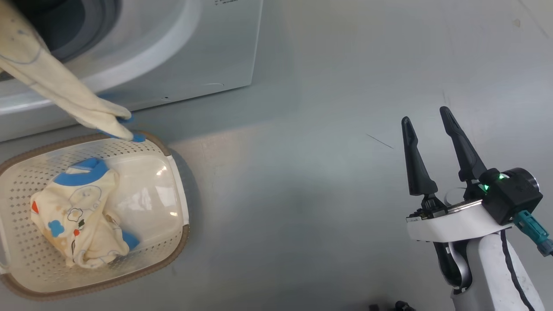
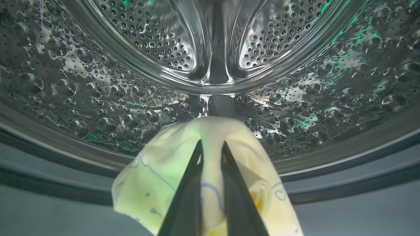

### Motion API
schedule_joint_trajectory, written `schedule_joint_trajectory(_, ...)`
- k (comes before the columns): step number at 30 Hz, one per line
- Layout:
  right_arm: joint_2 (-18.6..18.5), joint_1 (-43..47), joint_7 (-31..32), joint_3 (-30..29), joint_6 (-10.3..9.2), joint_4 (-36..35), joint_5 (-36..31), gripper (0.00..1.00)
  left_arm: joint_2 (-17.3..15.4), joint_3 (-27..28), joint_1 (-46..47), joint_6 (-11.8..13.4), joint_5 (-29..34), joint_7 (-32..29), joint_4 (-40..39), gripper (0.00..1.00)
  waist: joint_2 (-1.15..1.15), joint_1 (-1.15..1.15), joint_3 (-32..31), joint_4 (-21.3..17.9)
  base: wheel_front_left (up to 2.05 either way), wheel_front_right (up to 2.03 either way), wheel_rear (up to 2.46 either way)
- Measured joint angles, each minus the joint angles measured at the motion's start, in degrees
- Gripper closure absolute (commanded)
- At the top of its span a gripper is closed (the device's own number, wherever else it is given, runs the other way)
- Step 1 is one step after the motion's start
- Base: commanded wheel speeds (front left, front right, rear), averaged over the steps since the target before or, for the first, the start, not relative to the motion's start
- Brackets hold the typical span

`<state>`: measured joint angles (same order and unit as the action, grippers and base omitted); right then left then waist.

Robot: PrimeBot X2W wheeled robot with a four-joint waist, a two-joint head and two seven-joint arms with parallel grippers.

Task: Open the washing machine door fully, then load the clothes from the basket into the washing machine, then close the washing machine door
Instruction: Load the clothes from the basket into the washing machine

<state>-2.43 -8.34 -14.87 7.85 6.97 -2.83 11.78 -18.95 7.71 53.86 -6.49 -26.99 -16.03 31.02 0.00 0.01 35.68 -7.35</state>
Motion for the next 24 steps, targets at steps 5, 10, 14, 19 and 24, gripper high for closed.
schedule_joint_trajectory(5,0.01,-0.97,0.00,0.05,-0.04,-0.44,1.38,0.00,-2.63,1.22,4.57,-0.36,0.11,-0.04,-0.05,1.00,0.00,0.00,2.09,-1.03,0.00,0.00,0.00)
schedule_joint_trajectory(10,0.01,-2.09,0.00,0.14,-0.05,-0.82,1.83,0.00,-4.23,1.27,8.68,-0.36,0.99,1.04,-0.74,1.00,0.00,0.00,4.00,-1.68,0.00,0.00,0.00)
schedule_joint_trajectory(14,0.00,-2.92,0.00,0.18,-0.08,-0.94,2.30,0.00,-4.83,1.35,12.44,-0.36,2.07,4.07,-2.41,1.00,0.00,0.00,5.55,-1.92,0.00,0.00,0.00)
schedule_joint_trajectory(19,0.01,-3.50,0.00,0.82,-0.57,-1.15,2.78,0.00,-6.02,1.52,15.99,-0.36,4.44,10.13,-3.88,1.00,0.00,0.00,7.45,-1.91,0.00,0.00,0.00)
schedule_joint_trajectory(24,-0.01,-5.35,0.00,1.21,-0.57,-1.07,3.27,0.00,-7.24,1.55,17.63,0.23,7.24,16.73,-4.54,1.00,0.00,0.00,8.61,-1.78,0.00,0.00,0.00)
